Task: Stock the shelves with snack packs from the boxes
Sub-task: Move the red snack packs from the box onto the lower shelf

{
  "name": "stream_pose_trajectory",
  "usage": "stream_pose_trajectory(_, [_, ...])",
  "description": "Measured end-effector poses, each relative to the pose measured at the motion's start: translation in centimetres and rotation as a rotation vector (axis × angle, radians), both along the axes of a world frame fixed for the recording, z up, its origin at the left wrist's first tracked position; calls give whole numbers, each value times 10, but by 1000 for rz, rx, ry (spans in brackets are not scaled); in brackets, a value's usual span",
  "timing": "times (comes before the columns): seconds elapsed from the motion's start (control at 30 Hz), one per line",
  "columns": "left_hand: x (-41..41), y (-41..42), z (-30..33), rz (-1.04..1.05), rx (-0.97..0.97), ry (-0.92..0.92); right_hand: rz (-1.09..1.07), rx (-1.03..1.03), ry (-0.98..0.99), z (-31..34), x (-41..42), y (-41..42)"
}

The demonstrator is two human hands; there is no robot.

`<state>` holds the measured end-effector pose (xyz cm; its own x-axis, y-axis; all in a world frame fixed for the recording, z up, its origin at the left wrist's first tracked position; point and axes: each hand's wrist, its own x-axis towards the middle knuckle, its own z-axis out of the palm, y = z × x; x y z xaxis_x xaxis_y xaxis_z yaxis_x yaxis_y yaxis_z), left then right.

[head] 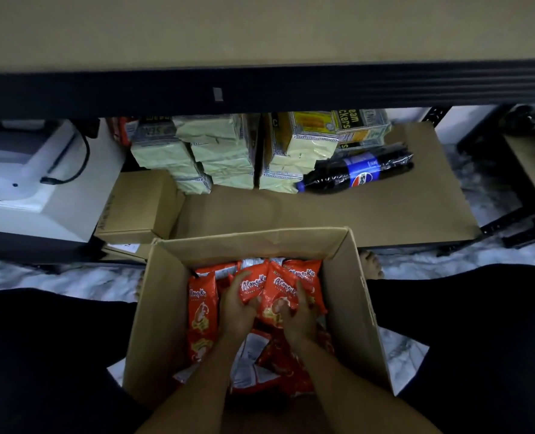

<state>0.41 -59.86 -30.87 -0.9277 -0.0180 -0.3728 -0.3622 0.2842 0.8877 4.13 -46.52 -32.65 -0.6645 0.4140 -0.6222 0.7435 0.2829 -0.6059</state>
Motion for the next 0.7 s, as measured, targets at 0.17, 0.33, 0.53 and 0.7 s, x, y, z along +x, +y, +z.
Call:
stream_pose_trajectory(0.17, [-4, -18, -1, 3, 18, -78, -180, -269, 70, 42, -11, -13])
stream_pose_trajectory(0.33, [-3, -18, 18, 64, -11, -20, -212, -314, 175, 45, -9, 3])
stream_pose_trajectory(0.53, [-5, -26, 69, 13, 38, 60, -8, -214, 369, 75, -16, 15])
stream_pose_trajectory(0.7, [-8, -32, 126, -1, 98, 214, 70, -142, 515, 142, -20, 32])
